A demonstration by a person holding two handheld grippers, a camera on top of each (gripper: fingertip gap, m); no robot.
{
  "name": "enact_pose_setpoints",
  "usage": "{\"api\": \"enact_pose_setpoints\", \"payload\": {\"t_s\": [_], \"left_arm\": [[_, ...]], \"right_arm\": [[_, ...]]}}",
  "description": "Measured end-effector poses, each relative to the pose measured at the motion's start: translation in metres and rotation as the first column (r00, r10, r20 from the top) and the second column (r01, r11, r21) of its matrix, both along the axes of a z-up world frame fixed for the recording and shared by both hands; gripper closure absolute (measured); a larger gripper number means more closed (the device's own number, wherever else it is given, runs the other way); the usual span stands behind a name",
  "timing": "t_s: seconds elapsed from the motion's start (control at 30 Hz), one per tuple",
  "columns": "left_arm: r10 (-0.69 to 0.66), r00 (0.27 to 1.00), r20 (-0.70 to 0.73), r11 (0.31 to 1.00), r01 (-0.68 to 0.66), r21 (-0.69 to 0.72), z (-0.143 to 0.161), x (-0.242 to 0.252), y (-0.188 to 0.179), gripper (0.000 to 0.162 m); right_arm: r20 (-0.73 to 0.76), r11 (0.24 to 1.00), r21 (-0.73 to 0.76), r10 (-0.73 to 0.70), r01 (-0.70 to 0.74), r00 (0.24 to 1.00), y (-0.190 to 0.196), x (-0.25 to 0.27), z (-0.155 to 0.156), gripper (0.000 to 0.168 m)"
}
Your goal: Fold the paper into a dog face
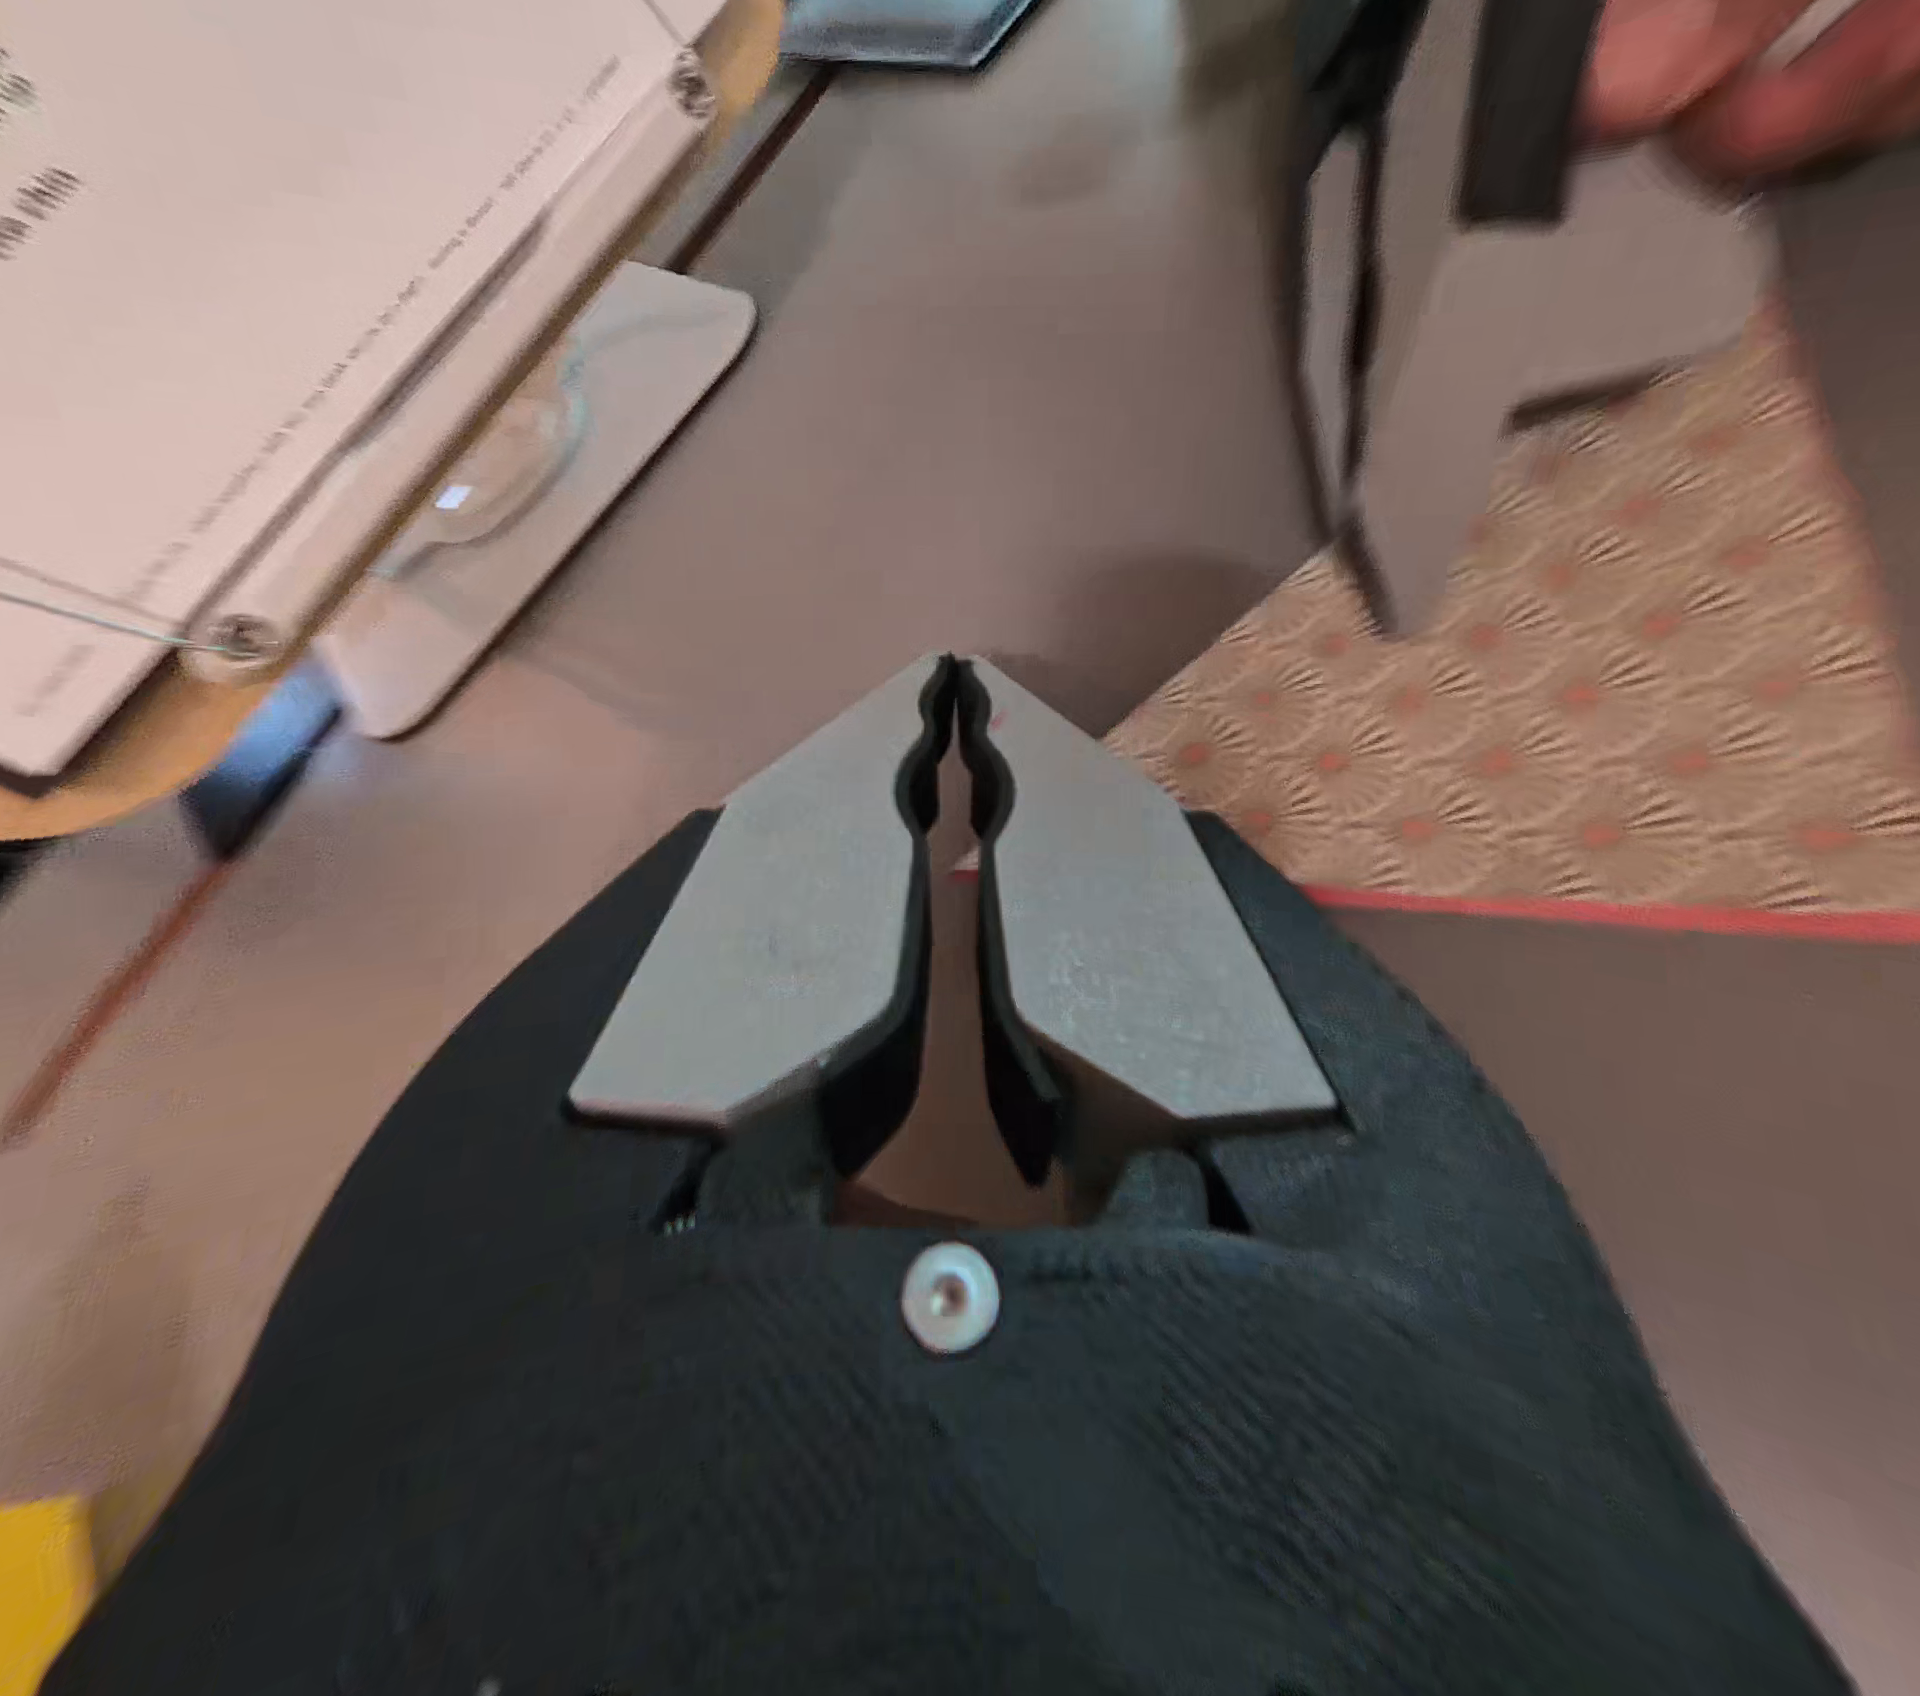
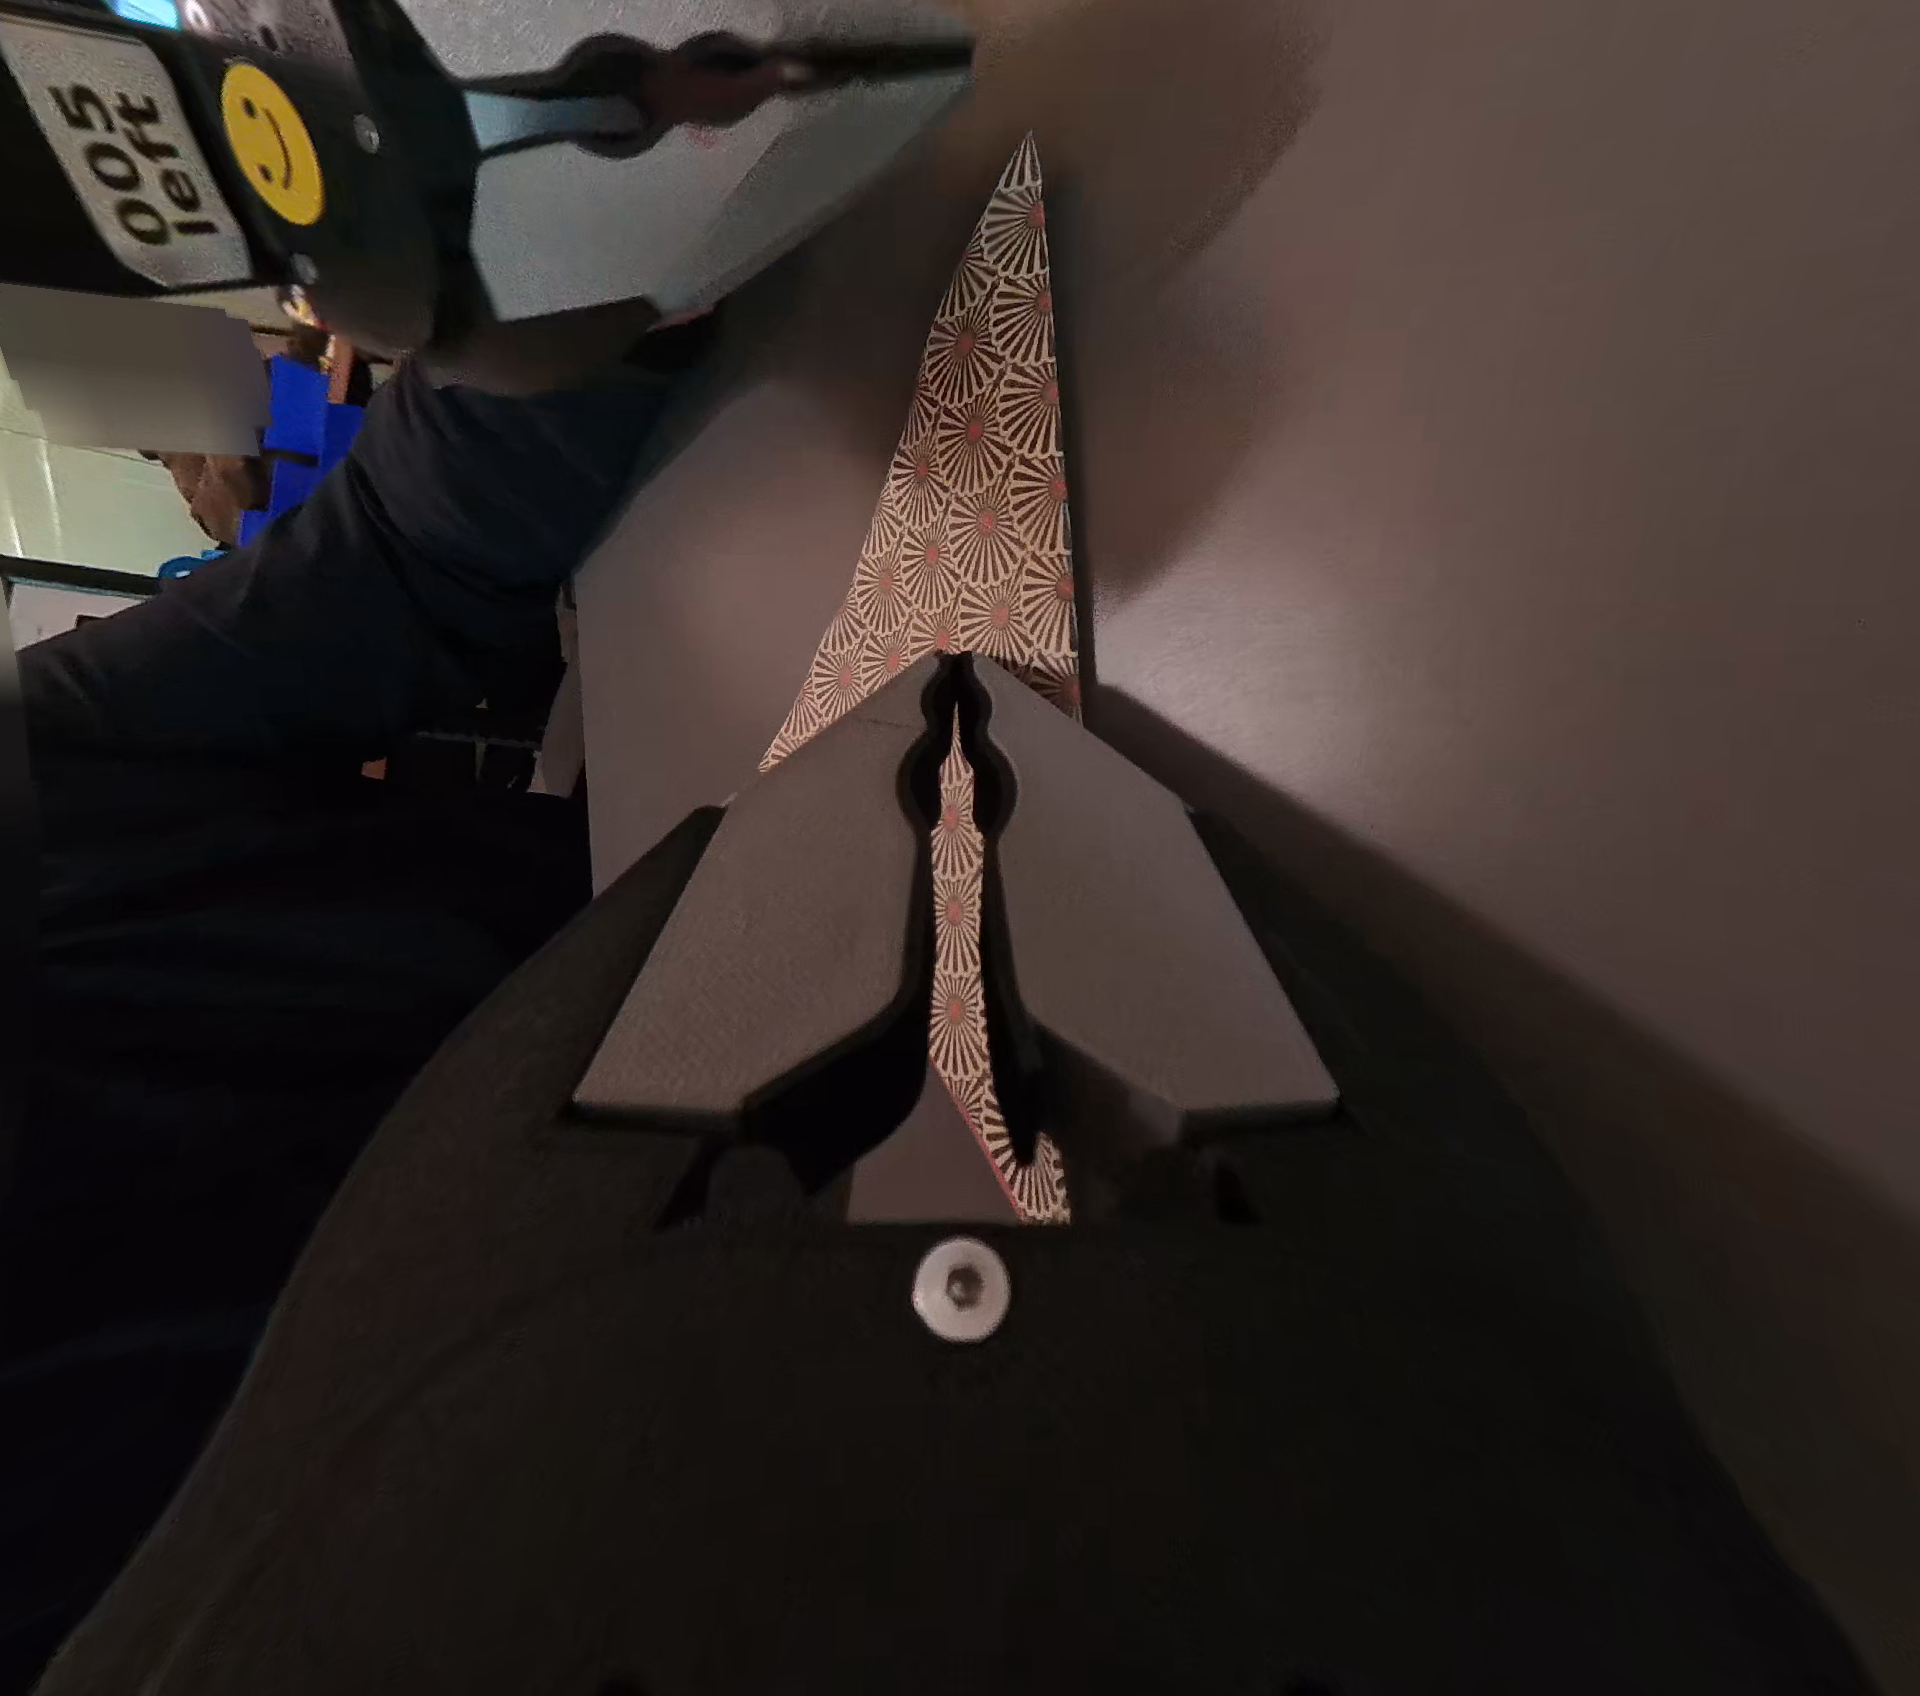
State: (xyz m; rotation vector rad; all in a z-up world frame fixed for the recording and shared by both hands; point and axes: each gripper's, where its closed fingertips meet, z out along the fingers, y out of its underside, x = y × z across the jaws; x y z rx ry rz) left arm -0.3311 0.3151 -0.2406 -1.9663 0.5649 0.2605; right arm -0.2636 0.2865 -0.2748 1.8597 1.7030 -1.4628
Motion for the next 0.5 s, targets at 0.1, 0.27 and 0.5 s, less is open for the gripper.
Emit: {"api": "enact_pose_setpoints", "payload": {"t_s": [0.1, 0.27, 0.5], "left_arm": [[-0.025, 0.997, 0.072, 0.994, 0.032, -0.1, -0.011, 0.021, -0.003, 0.162], [-0.077, 0.991, -0.11, 0.98, 0.055, -0.191, -0.037, 0.026, -0.008, 0.162], [-0.125, 0.979, -0.161, 0.98, 0.096, -0.175, -0.037, 0.026, -0.009, 0.162]], "right_arm": [[-0.009, 1.0, 0.011, -0.01, 0.01, 1.0, 0.001, -0.003, 0.0, 0.168], [-0.019, 0.999, 0.038, -0.026, 0.027, 0.999, 0.001, -0.005, 0.0, 0.168], [-0.002, 1.0, 0.012, -0.028, 0.028, 1.0, 0.001, -0.002, 0.0, 0.168]]}}
